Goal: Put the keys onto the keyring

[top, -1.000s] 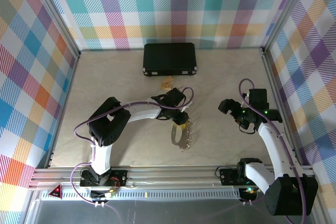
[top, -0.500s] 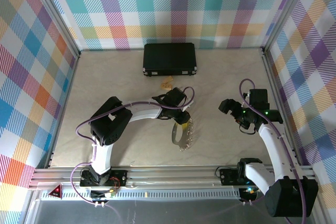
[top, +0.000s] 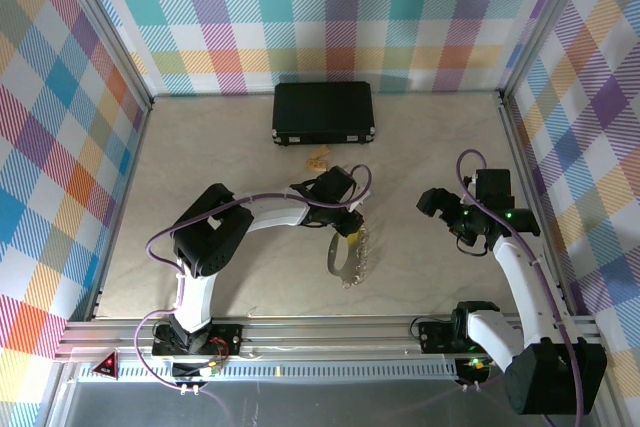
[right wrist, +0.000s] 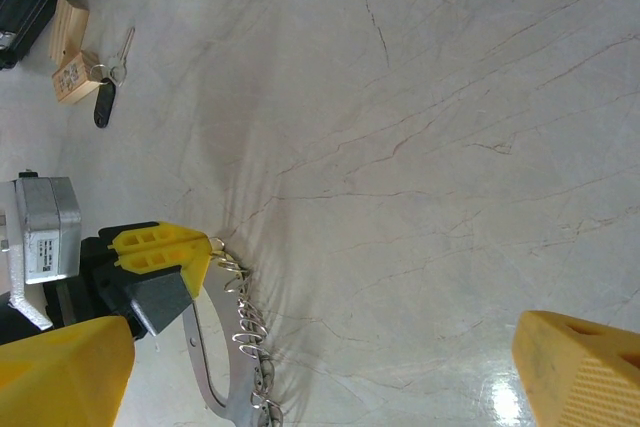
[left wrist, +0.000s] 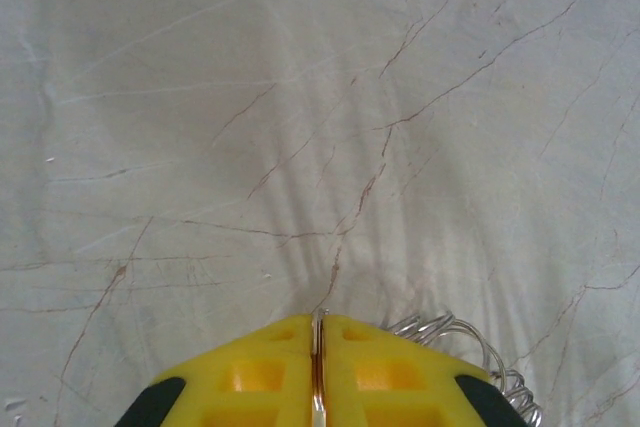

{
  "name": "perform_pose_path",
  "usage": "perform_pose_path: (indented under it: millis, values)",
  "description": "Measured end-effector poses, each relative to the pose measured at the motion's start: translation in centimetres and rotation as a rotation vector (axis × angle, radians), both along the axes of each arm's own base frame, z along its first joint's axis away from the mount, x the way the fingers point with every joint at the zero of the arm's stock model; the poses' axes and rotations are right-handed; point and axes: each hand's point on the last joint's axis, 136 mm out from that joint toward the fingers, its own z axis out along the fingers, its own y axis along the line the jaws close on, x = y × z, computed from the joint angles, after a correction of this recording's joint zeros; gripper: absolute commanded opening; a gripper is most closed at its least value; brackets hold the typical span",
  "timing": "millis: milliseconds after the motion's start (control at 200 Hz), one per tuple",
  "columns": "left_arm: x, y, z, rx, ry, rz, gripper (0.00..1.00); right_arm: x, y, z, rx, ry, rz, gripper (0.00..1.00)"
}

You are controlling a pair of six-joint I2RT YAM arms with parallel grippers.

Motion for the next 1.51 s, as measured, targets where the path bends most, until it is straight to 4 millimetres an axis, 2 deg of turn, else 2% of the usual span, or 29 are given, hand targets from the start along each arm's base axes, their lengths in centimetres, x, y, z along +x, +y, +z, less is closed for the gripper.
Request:
perform_pose_path:
  millis: [165,300,445,575,740,845,955,1085,1140,1300,1400,1505]
  values:
    - [0.0,-0.1,0.1,-0.004,-0.003,-0.001,0.0,-0.1,-0.2,0.3,-0.016,-0.008,0.005,0.97]
    - [0.0,0.1,0.2,-0.004,-0.007,0.0,0.0,-0.1,-0.3,0.9,-0.024,-0.023,0.008,0.97]
    - [-0.8,1.2,1.9,-0.017,-0.031,0.007,0.0,-0.1,-0.1,2.0,-0.027,-0.065,0.029,0.97]
    - [-1.5,2.3,6.0,-0.069,-0.102,0.013,0.0,0.1,0.7,3.9,-0.01,-0.13,0.07,0.97]
    - [-2.4,3.4,13.3,-0.189,-0.242,0.013,0.0,0.4,3.0,7.8,0.044,-0.285,0.17,0.98]
    - [-3.3,4.1,18.0,-0.271,-0.322,0.006,0.0,0.1,5.3,10.5,0.09,-0.39,0.277,0.99]
    - [-4.5,5.0,22.7,-0.362,-0.396,-0.005,0.0,-0.6,8.5,14.3,0.143,-0.519,0.433,0.99]
    - [-6.1,5.7,27.0,-0.448,-0.464,-0.05,0.0,-2.5,12.0,18.5,0.191,-0.665,0.617,0.99]
    - [-6.6,5.8,28.4,-0.474,-0.488,-0.072,0.0,-3.4,13.3,20.2,0.206,-0.718,0.694,1.0]
    - [-7.9,5.9,31.4,-0.523,-0.53,-0.132,0.0,-5.9,16.8,23.8,0.23,-0.843,0.901,0.91]
    - [-8.5,5.9,32.8,-0.554,-0.547,-0.16,0.0,-7.2,18.4,24.5,0.235,-0.881,1.0,0.91]
    - [-9.2,6.0,33.4,-0.579,-0.547,-0.189,0.0,-8.3,19.2,24.3,0.231,-0.89,1.063,0.96]
